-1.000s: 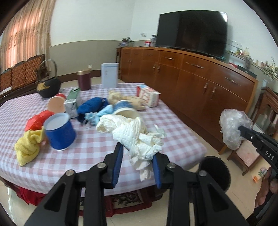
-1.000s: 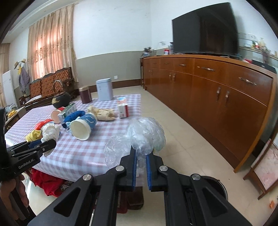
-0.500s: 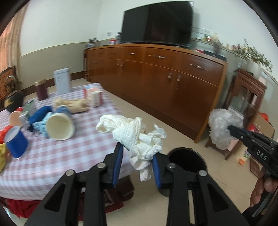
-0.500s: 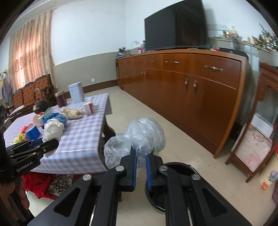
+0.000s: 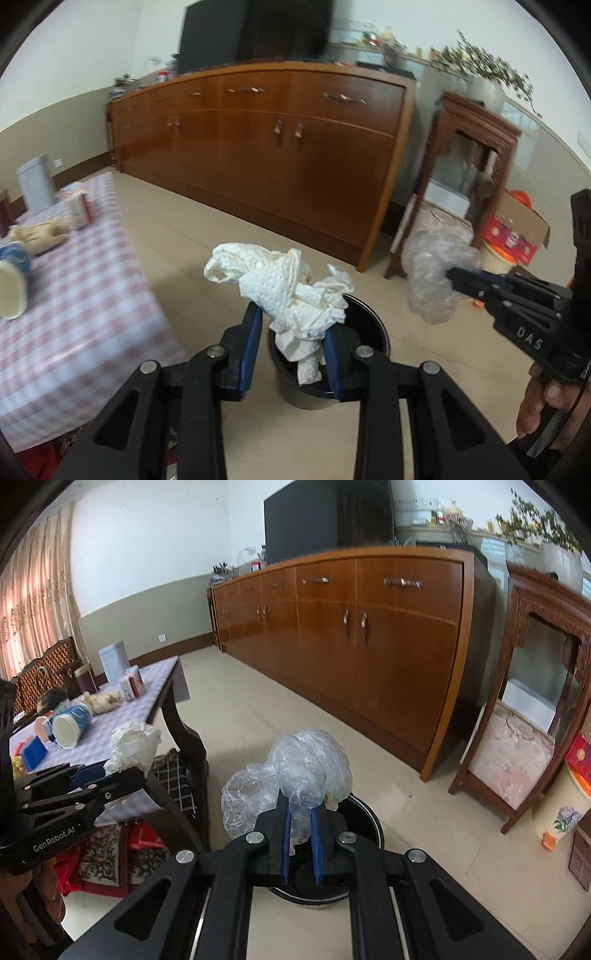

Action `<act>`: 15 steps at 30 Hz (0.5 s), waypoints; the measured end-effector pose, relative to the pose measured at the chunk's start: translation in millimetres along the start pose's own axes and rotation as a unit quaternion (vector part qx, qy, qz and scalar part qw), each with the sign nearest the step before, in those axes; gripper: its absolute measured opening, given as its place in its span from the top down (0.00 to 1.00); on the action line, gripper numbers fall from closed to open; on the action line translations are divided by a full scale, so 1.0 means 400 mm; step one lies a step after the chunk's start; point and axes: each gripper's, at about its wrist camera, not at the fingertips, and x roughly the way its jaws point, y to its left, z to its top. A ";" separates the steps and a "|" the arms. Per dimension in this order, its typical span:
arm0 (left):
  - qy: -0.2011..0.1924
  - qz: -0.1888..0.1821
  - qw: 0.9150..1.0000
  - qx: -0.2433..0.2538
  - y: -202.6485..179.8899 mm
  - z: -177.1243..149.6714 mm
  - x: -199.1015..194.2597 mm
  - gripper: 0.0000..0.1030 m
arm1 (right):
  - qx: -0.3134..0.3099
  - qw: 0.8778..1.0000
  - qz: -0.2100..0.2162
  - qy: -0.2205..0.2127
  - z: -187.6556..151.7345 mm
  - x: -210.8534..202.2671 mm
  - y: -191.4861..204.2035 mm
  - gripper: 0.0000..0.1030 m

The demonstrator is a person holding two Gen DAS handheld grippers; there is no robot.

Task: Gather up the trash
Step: 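Carry the tissue and plastic bag in both tools over the black bin, then open both tools to drop the tissue and plastic bag into the bin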

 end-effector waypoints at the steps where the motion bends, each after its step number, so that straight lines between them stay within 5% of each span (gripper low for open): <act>1: 0.005 -0.005 1.000 0.003 -0.008 -0.001 0.016 0.68 | 0.000 1.000 -0.002 0.005 -0.008 0.013 -0.013 0.90; 15: 0.123 -0.065 0.990 -0.002 -0.044 -0.070 0.368 0.66 | -0.026 0.992 0.042 0.112 -0.126 0.369 -0.165 0.90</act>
